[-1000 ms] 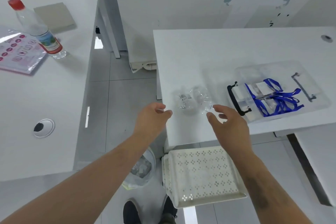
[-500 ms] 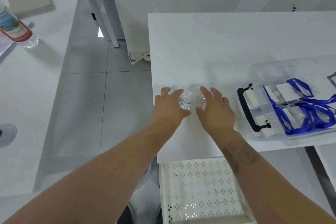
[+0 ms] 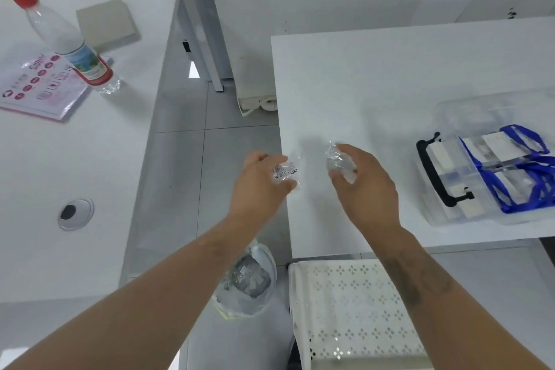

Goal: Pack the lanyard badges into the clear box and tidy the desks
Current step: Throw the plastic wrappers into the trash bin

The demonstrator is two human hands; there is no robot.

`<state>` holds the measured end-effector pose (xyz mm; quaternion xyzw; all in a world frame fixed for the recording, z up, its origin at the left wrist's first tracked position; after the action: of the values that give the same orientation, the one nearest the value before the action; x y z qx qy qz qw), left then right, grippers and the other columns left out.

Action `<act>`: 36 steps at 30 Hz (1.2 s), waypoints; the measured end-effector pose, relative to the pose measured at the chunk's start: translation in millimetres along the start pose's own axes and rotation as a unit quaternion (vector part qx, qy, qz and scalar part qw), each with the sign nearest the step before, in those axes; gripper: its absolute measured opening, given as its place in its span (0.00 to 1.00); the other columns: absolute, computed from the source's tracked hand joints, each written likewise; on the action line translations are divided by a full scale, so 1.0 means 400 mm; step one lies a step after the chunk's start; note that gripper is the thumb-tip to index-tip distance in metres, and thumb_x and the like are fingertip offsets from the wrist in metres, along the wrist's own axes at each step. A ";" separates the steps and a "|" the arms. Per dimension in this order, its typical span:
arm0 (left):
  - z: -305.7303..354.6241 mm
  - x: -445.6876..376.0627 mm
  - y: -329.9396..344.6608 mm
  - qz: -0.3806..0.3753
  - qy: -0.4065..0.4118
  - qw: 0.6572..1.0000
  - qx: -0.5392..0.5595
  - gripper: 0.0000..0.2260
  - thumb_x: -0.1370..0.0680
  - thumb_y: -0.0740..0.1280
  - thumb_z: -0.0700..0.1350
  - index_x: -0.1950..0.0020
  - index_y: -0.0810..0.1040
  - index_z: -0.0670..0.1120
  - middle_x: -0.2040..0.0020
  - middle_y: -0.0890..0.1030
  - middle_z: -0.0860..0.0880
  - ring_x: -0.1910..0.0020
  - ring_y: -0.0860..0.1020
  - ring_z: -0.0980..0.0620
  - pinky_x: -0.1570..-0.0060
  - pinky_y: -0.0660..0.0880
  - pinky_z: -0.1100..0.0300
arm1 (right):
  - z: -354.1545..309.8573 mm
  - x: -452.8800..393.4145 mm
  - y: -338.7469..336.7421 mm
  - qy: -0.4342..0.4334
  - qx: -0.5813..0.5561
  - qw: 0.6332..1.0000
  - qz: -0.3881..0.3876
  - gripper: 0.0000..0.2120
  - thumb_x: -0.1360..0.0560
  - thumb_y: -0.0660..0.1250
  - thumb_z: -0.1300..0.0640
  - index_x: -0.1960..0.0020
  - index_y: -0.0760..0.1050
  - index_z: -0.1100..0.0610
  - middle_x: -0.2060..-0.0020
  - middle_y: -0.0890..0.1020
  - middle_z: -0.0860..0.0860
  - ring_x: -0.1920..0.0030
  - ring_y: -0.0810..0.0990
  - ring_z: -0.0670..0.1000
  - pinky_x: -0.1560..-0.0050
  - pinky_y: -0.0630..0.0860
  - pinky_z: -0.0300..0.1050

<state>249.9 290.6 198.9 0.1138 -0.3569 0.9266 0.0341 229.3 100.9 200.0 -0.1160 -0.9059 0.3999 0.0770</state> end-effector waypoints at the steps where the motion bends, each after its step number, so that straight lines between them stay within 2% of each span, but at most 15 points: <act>1: -0.016 0.019 -0.030 0.003 0.008 1.000 -0.002 0.20 0.27 0.73 0.50 0.35 0.77 0.56 0.38 0.70 0.57 0.46 0.76 0.57 0.46 0.70 0.65 | -0.027 0.029 0.006 -0.005 -0.013 1.000 0.003 0.19 0.23 0.65 0.46 0.33 0.69 0.37 0.36 0.74 0.36 0.41 0.77 0.42 0.48 0.69 0.39; 4: -0.066 0.071 -0.097 0.022 0.033 0.999 0.007 0.19 0.27 0.73 0.50 0.37 0.78 0.57 0.40 0.71 0.56 0.44 0.75 0.55 0.44 0.70 0.63 | -0.092 0.113 0.032 -0.014 -0.030 0.999 0.005 0.19 0.23 0.65 0.47 0.34 0.69 0.37 0.37 0.75 0.36 0.41 0.76 0.42 0.46 0.70 0.39; 6: -0.108 0.109 -0.132 0.047 0.053 0.997 -0.008 0.19 0.28 0.73 0.50 0.37 0.79 0.56 0.41 0.73 0.54 0.40 0.73 0.52 0.41 0.69 0.62 | -0.128 0.179 0.053 -0.015 -0.021 1.000 0.009 0.19 0.24 0.64 0.46 0.34 0.69 0.36 0.38 0.76 0.35 0.41 0.76 0.44 0.46 0.73 0.42; 9: -0.191 0.183 -0.187 0.066 0.062 0.996 -0.021 0.19 0.28 0.73 0.51 0.37 0.80 0.55 0.39 0.73 0.52 0.37 0.69 0.51 0.42 0.61 0.67 | -0.180 0.294 0.097 -0.020 -0.008 0.999 0.027 0.19 0.25 0.64 0.45 0.35 0.70 0.35 0.44 0.79 0.35 0.43 0.75 0.46 0.54 0.75 0.44; 10: -0.218 0.202 -0.201 0.066 0.060 0.996 -0.015 0.19 0.28 0.74 0.51 0.37 0.80 0.55 0.39 0.73 0.52 0.37 0.69 0.51 0.42 0.61 0.67 | -0.193 0.325 0.112 -0.024 -0.015 0.999 0.031 0.19 0.25 0.64 0.45 0.35 0.70 0.36 0.45 0.79 0.36 0.43 0.75 0.46 0.54 0.75 0.44; 13: -0.305 0.286 -0.245 0.047 0.048 0.997 0.037 0.19 0.28 0.74 0.49 0.37 0.79 0.54 0.40 0.71 0.54 0.42 0.74 0.53 0.40 0.69 0.62 | -0.225 0.431 0.169 -0.015 -0.039 0.999 0.020 0.20 0.24 0.65 0.45 0.33 0.68 0.36 0.41 0.77 0.36 0.40 0.72 0.45 0.46 0.74 0.44; 16: -0.384 0.351 -0.275 0.039 0.043 0.997 0.056 0.20 0.27 0.74 0.49 0.36 0.77 0.55 0.44 0.71 0.56 0.47 0.75 0.57 0.45 0.69 0.65 | -0.246 0.512 0.232 -0.015 -0.069 0.997 0.025 0.21 0.24 0.66 0.44 0.33 0.68 0.36 0.39 0.76 0.37 0.40 0.73 0.45 0.39 0.73 0.47; 19: -0.449 0.384 -0.270 0.034 0.032 0.997 0.064 0.21 0.27 0.73 0.51 0.34 0.75 0.56 0.43 0.72 0.58 0.48 0.75 0.59 0.44 0.70 0.64 | -0.237 0.557 0.286 -0.019 -0.081 0.996 0.026 0.20 0.24 0.67 0.45 0.33 0.69 0.37 0.39 0.76 0.38 0.41 0.73 0.44 0.39 0.73 0.47; 25: -0.559 0.402 -0.182 0.041 0.026 0.995 0.091 0.22 0.26 0.73 0.51 0.33 0.74 0.55 0.42 0.73 0.58 0.49 0.75 0.61 0.45 0.69 0.66 | -0.158 0.586 0.398 -0.033 -0.077 0.996 0.025 0.20 0.23 0.66 0.47 0.33 0.70 0.39 0.37 0.75 0.37 0.39 0.72 0.43 0.37 0.72 0.47; 31: -0.723 0.355 -0.011 0.048 0.030 0.994 0.092 0.22 0.26 0.73 0.52 0.33 0.74 0.55 0.42 0.73 0.59 0.47 0.75 0.61 0.45 0.69 0.66 | 0.016 0.583 0.576 -0.041 -0.090 0.994 0.037 0.20 0.24 0.67 0.48 0.33 0.69 0.38 0.36 0.73 0.38 0.38 0.73 0.45 0.37 0.73 0.51; 36: -0.902 0.289 0.170 0.042 0.025 0.994 0.101 0.22 0.25 0.73 0.51 0.33 0.74 0.54 0.42 0.72 0.58 0.46 0.76 0.59 0.44 0.69 0.64 | 0.201 0.568 0.758 -0.043 -0.073 0.995 0.043 0.20 0.23 0.66 0.48 0.32 0.69 0.40 0.35 0.71 0.38 0.37 0.72 0.44 0.37 0.74 0.49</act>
<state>60.5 479.5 -77.7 0.0781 -0.2649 0.9611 -0.0071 37.4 304.1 -68.1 -0.1430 -0.9294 0.3400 0.0118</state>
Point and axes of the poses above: each hand's wrist, its own x-axis away from the middle knuckle, its own y-axis out of the palm, z = x × y, the point moved 2 cm from there along -x, towards the middle knuckle
